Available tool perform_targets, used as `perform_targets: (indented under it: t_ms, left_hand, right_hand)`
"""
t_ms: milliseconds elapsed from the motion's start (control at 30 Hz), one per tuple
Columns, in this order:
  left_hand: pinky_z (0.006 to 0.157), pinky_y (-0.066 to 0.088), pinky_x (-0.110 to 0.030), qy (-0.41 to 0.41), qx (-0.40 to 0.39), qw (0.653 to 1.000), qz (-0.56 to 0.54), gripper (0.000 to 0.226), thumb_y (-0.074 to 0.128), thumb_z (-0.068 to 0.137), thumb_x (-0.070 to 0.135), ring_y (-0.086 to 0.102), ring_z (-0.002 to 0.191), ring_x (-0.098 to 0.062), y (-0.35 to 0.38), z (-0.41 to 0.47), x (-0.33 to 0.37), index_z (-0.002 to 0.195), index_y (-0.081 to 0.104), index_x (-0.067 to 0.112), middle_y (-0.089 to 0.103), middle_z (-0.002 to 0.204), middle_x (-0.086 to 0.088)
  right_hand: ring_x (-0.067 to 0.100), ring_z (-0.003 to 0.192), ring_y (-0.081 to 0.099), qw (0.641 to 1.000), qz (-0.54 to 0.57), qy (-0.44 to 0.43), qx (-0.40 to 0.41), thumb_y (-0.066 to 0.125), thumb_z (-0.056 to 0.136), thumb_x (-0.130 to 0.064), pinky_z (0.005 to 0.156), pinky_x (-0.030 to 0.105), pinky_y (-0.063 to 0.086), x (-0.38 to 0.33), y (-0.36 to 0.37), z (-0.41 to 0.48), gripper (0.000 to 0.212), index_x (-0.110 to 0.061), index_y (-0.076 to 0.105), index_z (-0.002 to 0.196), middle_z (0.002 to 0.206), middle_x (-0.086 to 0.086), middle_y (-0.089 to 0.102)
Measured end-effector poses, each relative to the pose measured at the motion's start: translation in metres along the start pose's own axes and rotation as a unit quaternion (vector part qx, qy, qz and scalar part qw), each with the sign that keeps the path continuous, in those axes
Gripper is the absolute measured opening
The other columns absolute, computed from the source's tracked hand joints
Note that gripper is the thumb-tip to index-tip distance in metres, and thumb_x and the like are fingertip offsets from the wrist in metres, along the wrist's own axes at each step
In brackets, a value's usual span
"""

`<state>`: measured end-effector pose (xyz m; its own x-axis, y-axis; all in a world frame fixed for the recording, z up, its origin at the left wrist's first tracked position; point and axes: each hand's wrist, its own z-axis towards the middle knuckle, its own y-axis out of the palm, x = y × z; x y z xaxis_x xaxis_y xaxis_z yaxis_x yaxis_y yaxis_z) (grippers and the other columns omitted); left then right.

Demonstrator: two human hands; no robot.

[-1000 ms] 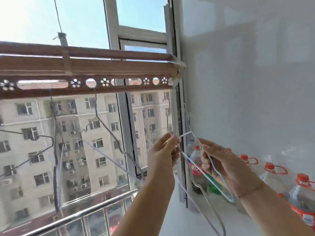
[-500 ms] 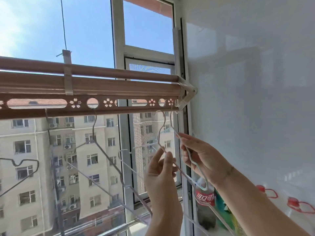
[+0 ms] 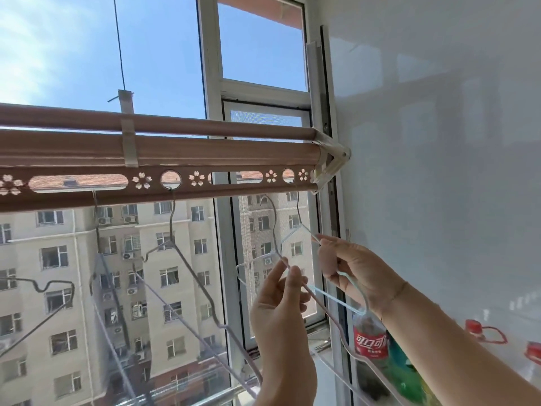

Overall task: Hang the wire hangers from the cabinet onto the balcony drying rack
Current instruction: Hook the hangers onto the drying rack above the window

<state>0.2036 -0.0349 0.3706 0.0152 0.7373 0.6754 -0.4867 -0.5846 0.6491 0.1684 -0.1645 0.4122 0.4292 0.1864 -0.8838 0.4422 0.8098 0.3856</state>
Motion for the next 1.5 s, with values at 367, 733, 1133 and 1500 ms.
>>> perform_targets:
  t_ms: [367,733,1133,1500]
  left_hand:
    - [0.067,0.044,-0.023,-0.012,-0.026,0.999,0.045,0.040,0.068,0.082,0.017,0.053,0.057,-0.006,-0.010,-0.016,0.016,0.120,0.062,0.007,0.064,0.078,0.001]
    - [0.065,0.046,-0.020,-0.018,0.002,0.997,0.075,0.037,0.066,0.083,0.010,0.057,0.060,-0.004,-0.003,-0.056,0.029,0.119,0.061,0.013,0.062,0.081,-0.003]
    - [0.072,0.046,-0.027,-0.003,-0.013,0.989,0.145,0.049,0.064,0.084,0.024,0.061,0.085,-0.014,-0.028,-0.082,0.053,0.130,0.051,0.013,0.065,0.102,-0.004]
    - [0.064,0.046,-0.021,-0.003,-0.047,0.983,0.178,0.054,0.065,0.080,0.027,0.062,0.082,-0.013,-0.067,-0.066,0.070,0.131,0.050,0.017,0.065,0.105,-0.007]
  right_hand:
    - [0.014,0.087,0.050,0.978,-0.187,-0.026,0.084,0.066,0.063,-0.042,0.077,0.027,0.039,0.005,-0.026,-0.078,0.049,-0.015,0.062,0.105,0.087,-0.006,0.060]
    - [0.020,0.092,0.061,0.974,-0.214,0.049,-0.053,0.056,0.067,-0.053,0.085,0.031,0.043,-0.008,-0.005,-0.170,0.049,-0.014,0.071,0.093,0.089,0.003,0.073]
    - [0.009,0.054,0.051,0.986,-0.071,0.088,-0.122,0.064,0.075,-0.010,0.049,0.014,0.044,-0.005,0.021,-0.164,0.025,0.000,0.069,0.098,0.065,0.004,0.061]
    - [0.010,0.054,0.049,0.993,-0.086,0.029,-0.078,0.057,0.084,-0.004,0.047,0.014,0.042,-0.013,0.058,-0.123,0.017,-0.002,0.069,0.096,0.064,0.004,0.061]
